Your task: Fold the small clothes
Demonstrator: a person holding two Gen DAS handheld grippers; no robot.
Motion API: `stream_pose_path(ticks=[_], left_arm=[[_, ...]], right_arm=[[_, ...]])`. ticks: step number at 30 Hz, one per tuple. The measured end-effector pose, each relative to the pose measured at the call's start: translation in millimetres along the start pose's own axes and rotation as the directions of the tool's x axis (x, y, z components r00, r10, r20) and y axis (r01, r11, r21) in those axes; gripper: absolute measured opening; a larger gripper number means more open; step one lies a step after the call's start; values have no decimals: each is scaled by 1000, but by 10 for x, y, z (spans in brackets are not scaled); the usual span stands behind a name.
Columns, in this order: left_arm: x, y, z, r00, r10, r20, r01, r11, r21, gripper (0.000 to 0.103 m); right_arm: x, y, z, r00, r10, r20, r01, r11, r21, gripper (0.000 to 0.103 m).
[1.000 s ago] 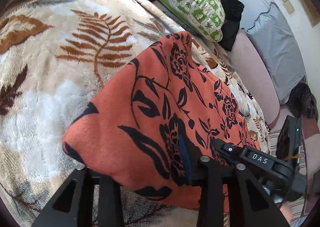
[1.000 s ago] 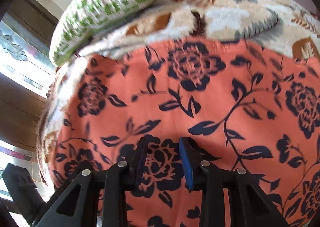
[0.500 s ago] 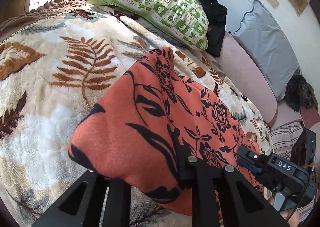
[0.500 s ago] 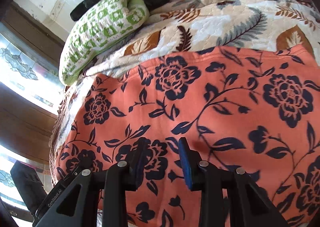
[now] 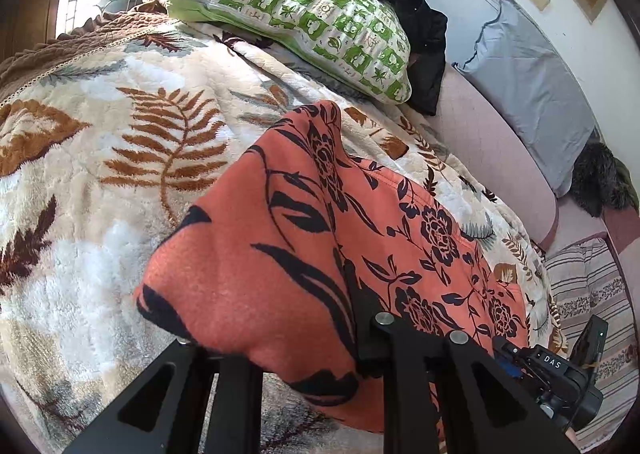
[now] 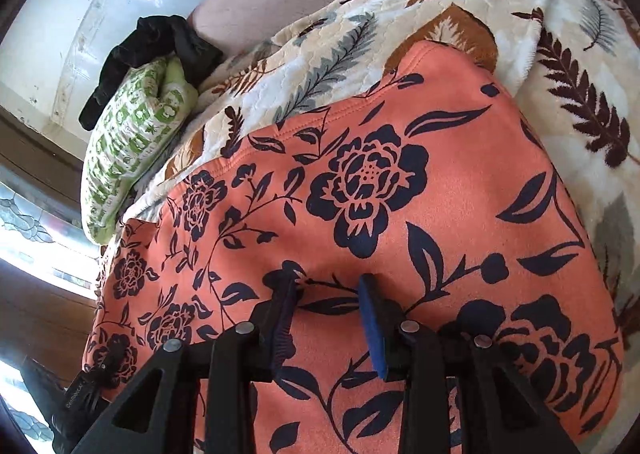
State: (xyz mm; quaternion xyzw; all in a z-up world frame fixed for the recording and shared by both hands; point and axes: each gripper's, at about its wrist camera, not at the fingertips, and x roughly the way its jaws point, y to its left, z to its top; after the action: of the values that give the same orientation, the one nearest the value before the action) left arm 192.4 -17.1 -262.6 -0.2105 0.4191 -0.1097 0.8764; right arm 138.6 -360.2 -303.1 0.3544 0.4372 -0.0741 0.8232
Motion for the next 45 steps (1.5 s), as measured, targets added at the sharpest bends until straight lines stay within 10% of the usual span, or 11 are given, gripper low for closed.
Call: stream_pose_path(ticks=[11,14,16,31,39,45], left_arm=[[-18,-235,-29,997,57,56,-62,993,104,18],[-6,-329,-48,994,76,80,-87,985,149,18],[1,-404,-77,990,96,99,-113,976,187,18],[181,-1109,-470,959,172,225,-263,834,485,18],[169,-1252,-830,943,172,285,-323,683,655,18],[146,-1246,-817,949,159,274,-309,658,687,18]], right_arm=[[-120,210,106,972,229,45,-229,973,7,38],[-68,243,131,957,289,22,-289,957,10,69],[-31,228,133,952,307,16,-307,951,24,71],[-356,3,429,917,398,35,-398,917,21,71],[200,574,731,878,408,-253,-427,904,-25,76],[918,1317,742,838,337,-430,-408,909,-84,76]])
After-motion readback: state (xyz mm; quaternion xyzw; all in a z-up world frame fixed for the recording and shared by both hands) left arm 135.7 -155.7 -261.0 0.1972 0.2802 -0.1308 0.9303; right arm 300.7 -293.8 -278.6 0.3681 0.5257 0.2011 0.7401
